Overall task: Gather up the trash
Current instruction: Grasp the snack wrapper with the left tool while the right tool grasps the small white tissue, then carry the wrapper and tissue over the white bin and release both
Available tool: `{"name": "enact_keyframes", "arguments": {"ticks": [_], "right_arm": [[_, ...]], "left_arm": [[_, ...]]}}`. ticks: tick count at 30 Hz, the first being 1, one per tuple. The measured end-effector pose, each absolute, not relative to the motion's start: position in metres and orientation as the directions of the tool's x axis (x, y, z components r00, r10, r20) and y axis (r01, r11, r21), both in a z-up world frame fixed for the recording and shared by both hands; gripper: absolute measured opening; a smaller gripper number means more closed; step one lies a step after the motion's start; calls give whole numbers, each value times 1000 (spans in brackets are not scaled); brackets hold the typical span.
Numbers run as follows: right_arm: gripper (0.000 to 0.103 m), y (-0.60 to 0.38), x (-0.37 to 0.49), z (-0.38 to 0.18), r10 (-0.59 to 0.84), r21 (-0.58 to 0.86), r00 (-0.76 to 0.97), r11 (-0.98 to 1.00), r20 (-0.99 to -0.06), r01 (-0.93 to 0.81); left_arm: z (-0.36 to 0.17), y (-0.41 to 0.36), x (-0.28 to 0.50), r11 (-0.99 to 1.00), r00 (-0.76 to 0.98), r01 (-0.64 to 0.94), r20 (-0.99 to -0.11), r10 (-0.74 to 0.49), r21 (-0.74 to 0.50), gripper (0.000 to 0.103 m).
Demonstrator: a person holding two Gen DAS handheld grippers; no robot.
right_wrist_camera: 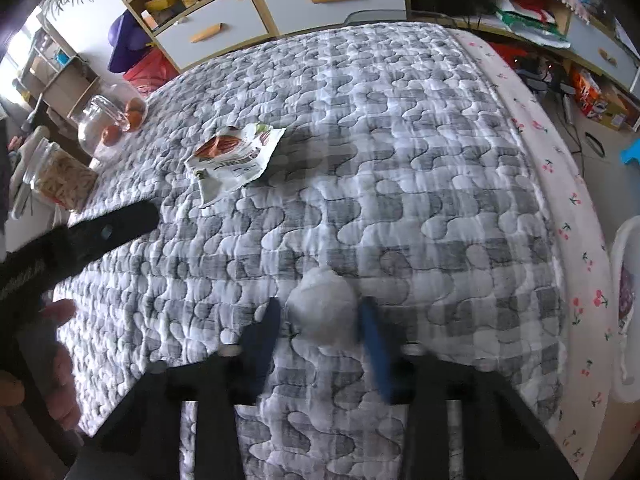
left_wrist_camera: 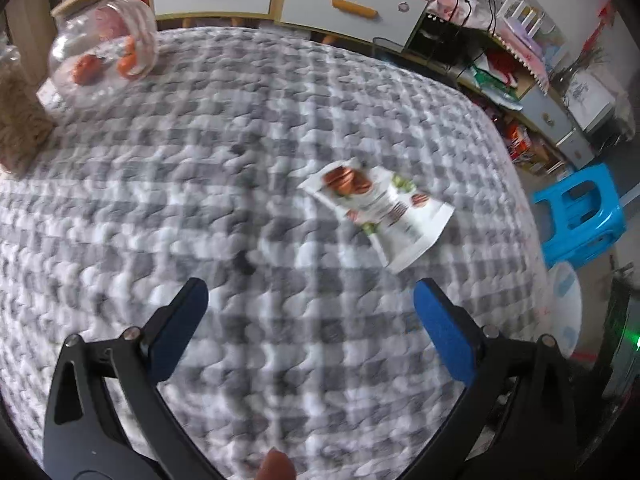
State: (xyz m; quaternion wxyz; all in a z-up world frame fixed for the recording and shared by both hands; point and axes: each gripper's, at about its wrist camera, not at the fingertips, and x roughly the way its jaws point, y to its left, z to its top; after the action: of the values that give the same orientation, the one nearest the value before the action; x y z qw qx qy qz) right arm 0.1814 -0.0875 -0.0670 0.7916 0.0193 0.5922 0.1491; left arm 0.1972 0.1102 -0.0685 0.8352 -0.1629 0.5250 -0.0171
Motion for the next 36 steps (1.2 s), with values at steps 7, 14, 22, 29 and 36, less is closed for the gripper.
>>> {"name": "enact_keyframes", "arguments": {"ticks": [7, 14, 22, 29, 36], "right_arm": [[28, -102, 180, -52, 293, 246, 273, 950, -916, -195], [28, -131, 180, -41, 293, 258, 308, 955, -905, -149], [28, -162, 177, -34, 281, 261, 339, 960, -898, -105], [28, -207, 170, -21, 255, 267, 389, 963, -885, -26], [28, -259, 157, -8, 221, 273, 438, 960, -871, 59]], "left_arm": [[-83, 104, 218, 881, 465, -180, -827, -316, -438, 74], [-94, 98, 229, 827, 498, -180, -775, -390, -532, 36], [-88, 94, 228, 834, 528, -148, -756, -388, -532, 9], [-59, 60, 212, 902, 550, -23, -758, -349, -432, 7], [-46, 28, 198, 911, 540, 63, -754, -374, -407, 7]]}}
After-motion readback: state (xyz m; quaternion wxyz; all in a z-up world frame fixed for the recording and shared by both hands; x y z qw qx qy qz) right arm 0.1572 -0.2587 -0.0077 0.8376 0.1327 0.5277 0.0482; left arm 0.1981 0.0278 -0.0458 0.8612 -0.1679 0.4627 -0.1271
